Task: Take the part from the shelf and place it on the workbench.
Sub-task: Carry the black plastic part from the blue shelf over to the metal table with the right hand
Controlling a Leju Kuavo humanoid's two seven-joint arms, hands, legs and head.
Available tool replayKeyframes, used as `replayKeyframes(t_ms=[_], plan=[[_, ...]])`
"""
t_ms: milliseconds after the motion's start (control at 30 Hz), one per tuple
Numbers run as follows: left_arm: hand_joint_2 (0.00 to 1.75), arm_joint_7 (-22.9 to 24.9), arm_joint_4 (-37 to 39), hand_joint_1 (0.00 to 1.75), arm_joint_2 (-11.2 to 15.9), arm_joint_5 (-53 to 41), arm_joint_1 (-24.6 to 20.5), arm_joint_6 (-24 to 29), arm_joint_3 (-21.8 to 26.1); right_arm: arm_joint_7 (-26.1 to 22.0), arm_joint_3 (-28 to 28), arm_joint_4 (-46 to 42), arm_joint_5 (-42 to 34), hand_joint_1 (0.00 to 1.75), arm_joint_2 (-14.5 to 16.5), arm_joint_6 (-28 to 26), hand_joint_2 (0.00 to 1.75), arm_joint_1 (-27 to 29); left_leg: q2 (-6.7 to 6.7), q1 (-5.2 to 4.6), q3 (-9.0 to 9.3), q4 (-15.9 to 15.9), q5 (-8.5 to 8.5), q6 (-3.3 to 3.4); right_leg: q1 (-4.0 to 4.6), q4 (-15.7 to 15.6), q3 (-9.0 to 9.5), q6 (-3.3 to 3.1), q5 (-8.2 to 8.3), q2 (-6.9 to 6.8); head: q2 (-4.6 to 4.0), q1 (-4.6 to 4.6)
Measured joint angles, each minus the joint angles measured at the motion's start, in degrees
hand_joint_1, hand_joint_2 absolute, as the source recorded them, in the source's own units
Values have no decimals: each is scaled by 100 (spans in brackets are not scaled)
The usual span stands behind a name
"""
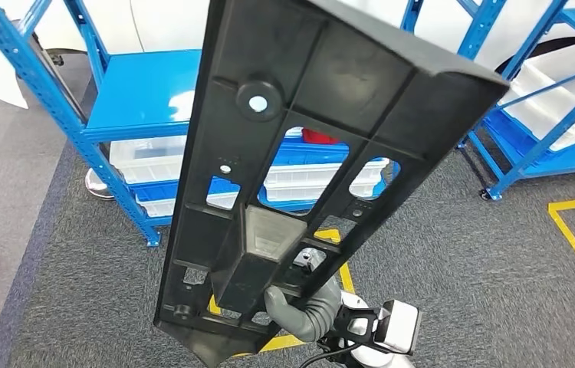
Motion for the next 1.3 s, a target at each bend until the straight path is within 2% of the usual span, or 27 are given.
replayKeyframes(t_ms=[33, 67, 133, 167, 233, 300, 333, 367, 400, 433, 500, 567, 633, 700, 767, 800, 833, 867, 900, 967, 1033, 1067, 1133, 1167, 1200, 1267, 1300], plan=[[175, 4, 0, 0, 7, 1, 1, 3, 8, -1, -7, -16, 13, 175, 20, -14, 175, 0, 40, -12, -5, 7, -1, -27, 25, -156, 57, -35, 27, -60, 0, 0], [175, 18, 0, 0, 15, 1, 0, 15, 18, -1, -11, -30, 26, 175, 37, -38, 175, 2, 86, -22, -9, 8, 2, -58, 44, -185, 44, -66, 20, -52, 0, 0], [175, 64, 0, 0, 34, -6, -13, 90, 36, 0, -16, -61, 54, 175, 63, -102, 175, 9, 136, -12, -10, 19, -19, -121, 33, -208, 17, -136, 64, 62, 0, 0], [175, 85, 0, 0, 39, -16, -21, 164, 43, 0, -18, -81, 67, 175, 74, -143, 175, 7, 76, -3, -40, 97, -90, -153, 20, -229, 11, -175, 90, 113, 0, 0], [175, 101, 0, 0, 49, -42, -23, 372, 61, -1, -19, -120, 88, 175, 99, -218, 175, 3, -141, 16, -255, 601, -415, -204, -2, -257, -1, -237, 135, 208, 0, 0], [175, 97, 0, 0, 56, -86, -7, 566, 89, -1, -19, -139, 101, 175, 111, -296, 175, 6, -256, 17, -600, 1387, -770, -232, 2, -251, -24, -260, 155, 325, 0, 0], [175, 93, 0, 0, 59, -121, -2, 628, 100, 0, -19, -140, 108, 175, 111, -335, 175, 9, -269, 17, -709, 1633, -825, -238, 5, -245, -32, -263, 161, 390, 0, 0], [175, 88, 0, 0, 59, -163, 0, 653, 104, 1, -19, -142, 116, 175, 110, -384, 175, 11, -274, 17, -716, 1653, -760, -235, 7, -236, -35, -260, 165, 455, 0, 0], [175, 82, 0, 0, 57, -206, -3, 659, 104, 1, -19, -150, 122, 175, 110, -436, 175, 11, -288, 18, -612, 1432, -590, -225, 7, -225, -35, -254, 167, 520, 0, 0], [175, 77, 0, 0, 56, -251, -9, 645, 103, 1, -19, -163, 126, 175, 109, -490, 175, 10, -336, 21, -427, 1045, -367, -209, 6, -210, -34, -245, 166, 585, 0, 0], [175, 74, 0, 0, 53, -349, -13, 592, 98, 1, -19, -204, 130, 175, 109, -592, 175, 8, -574, 34, -85, 312, -103, -166, 11, -166, -68, -197, 165, 708, 0, 0], [175, 96, 0, 0, 45, -449, -21, 558, 80, 1, -19, -253, 144, 175, 104, -657, 175, 7, -716, 30, 12, 62, -87, -124, -1, -137, -139, -122, 189, 818, 1, -1], [175, 147, 0, 0, 17, -532, -37, 544, 42, 1, -19, -314, 177, 175, 96, -714, 175, 8, -612, 38, 0, 33, -52, -68, -19, -129, -188, -50, 216, 912, 1, -1], [175, 193, 0, 0, -18, -587, -45, 499, 6, 1, -18, -381, 214, 175, 82, -778, 175, -10, -481, 67, -2, -7, -12, 4, -7, 78, -297, 15, 68, 770, 1, 2], [175, 216, 0, 0, -48, -614, -35, 454, -8, -1, -15, -448, 264, 175, 62, -828, 175, -31, -347, 63, -14, -22, 3, 40, -15, 747, -608, 74, -308, 493, 0, 4], [175, 227, 0, 0, -62, -619, -26, 444, -11, 0, -10, -480, 292, 175, 50, -851, 175, -36, -276, 56, -22, -21, 3, 43, -31, 1147, -794, 97, -483, 418, 0, 4], [175, 235, 0, 0, -78, -616, -20, 435, -11, -1, 1, -509, 314, 175, 39, -873, 175, -34, -205, 51, -27, -19, 2, 43, -46, 1432, -922, 115, -571, 383, 0, 3], [175, 242, 0, 0, -91, -609, -20, 420, -11, 0, 19, -539, 331, 175, 28, -897, 175, -33, -135, 49, -29, -18, 1, 41, -56, 1512, -949, 124, -550, 363, 0, 4], [175, 244, 0, 0, -107, -602, -25, 404, -11, 1, 42, -571, 340, 175, 19, -918, 175, -34, -75, 48, -26, -17, -1, 38, -62, 1353, -855, 123, -426, 339, 0, 4], [175, 243, 0, 0, -146, -598, -41, 372, -11, 1, 91, -654, 340, 175, 6, -936, 175, -57, 27, 42, -6, -16, -13, 18, -45, 545, -414, 87, -73, 169, 0, 4], [175, 243, 0, 0, -185, -617, -46, 356, -11, 0, 124, -744, 287, 175, 2, -892, 175, -125, 116, 13, 6, -6, -31, -28, 6, -72, -103, 10, 104, 0, 0, 3], [175, 245, 0, 0, -200, -629, -46, 352, -11, -2, 132, -783, 245, 175, -2, -857, 175, -164, 163, 0, 11, -5, -36, -56, 29, -170, -69, -28, 108, -19, 0, 3], [175, 250, 0, 0, -222, -647, -57, 352, -11, -4, 133, -853, 188, 175, -11, -811, 175, -210, 252, -8, 20, -9, -47, -117, 30, -197, -86, -98, 135, 91, 1, 3], [175, 252, 0, 0, -231, -651, -65, 354, -11, -4, 132, -881, 179, 175, -14, -799, 175, -223, 214, 0, 16, 26, -85, -147, 15, -221, -81, -136, 155, 142, 1, 3], [175, 252, 0, 0, -239, -657, -69, 355, -12, -5, 131, -903, 176, 175, -15, -791, 175, -243, 119, 8, -29, 148, -180, -174, -5, -246, -77, -174, 179, 191, 1, 3], [175, 251, 0, 0, -250, -662, -60, 367, -11, -7, 131, -927, 170, 175, -15, -776, 175, -279, -151, 27, -286, 752, -533, -216, -22, -269, -78, -230, 209, 292, 0, 3], [175, 248, 0, 0, -252, -662, -46, 379, -10, -5, 132, -926, 164, 175, -15, -771, 175, -288, -229, 30, -474, 1160, -720, -230, -20, -264, -89, -244, 215, 352, 0, 2]])
